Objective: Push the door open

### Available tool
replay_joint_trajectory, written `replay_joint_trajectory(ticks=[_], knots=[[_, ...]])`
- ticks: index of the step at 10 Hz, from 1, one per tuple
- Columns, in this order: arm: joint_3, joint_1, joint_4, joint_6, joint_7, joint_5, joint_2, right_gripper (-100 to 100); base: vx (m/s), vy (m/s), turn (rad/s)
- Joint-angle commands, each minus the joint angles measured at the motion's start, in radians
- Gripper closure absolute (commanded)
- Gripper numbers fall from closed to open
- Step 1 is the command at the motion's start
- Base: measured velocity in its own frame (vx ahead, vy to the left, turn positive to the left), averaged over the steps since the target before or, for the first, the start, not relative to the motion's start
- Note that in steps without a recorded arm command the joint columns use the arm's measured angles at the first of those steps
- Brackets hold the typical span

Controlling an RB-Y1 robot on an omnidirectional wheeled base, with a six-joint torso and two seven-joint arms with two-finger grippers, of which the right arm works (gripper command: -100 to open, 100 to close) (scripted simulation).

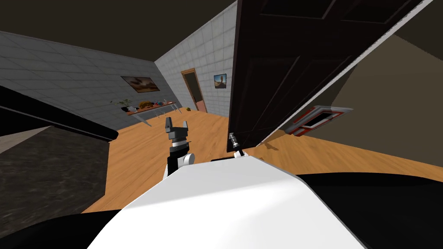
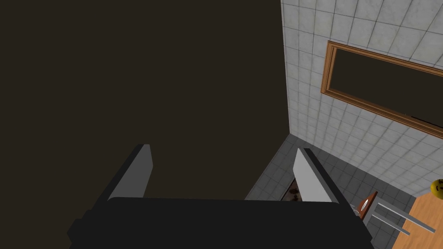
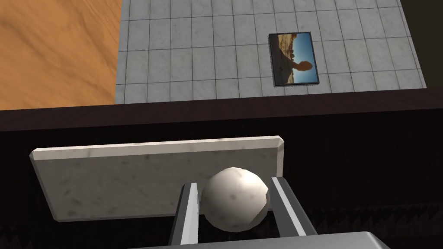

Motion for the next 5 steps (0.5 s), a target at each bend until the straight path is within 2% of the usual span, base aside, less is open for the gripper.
replay_joint_trajectory(ticks=[1,5], knots=[[-0.023,-0.003,0.001,-0.002,0.006,-0.008,-0.010,100,0.200,0.079,-0.059],[-0.073,-0.009,0.013,-0.008,0.019,-0.026,-0.015,100,0.205,0.110,-0.067]])
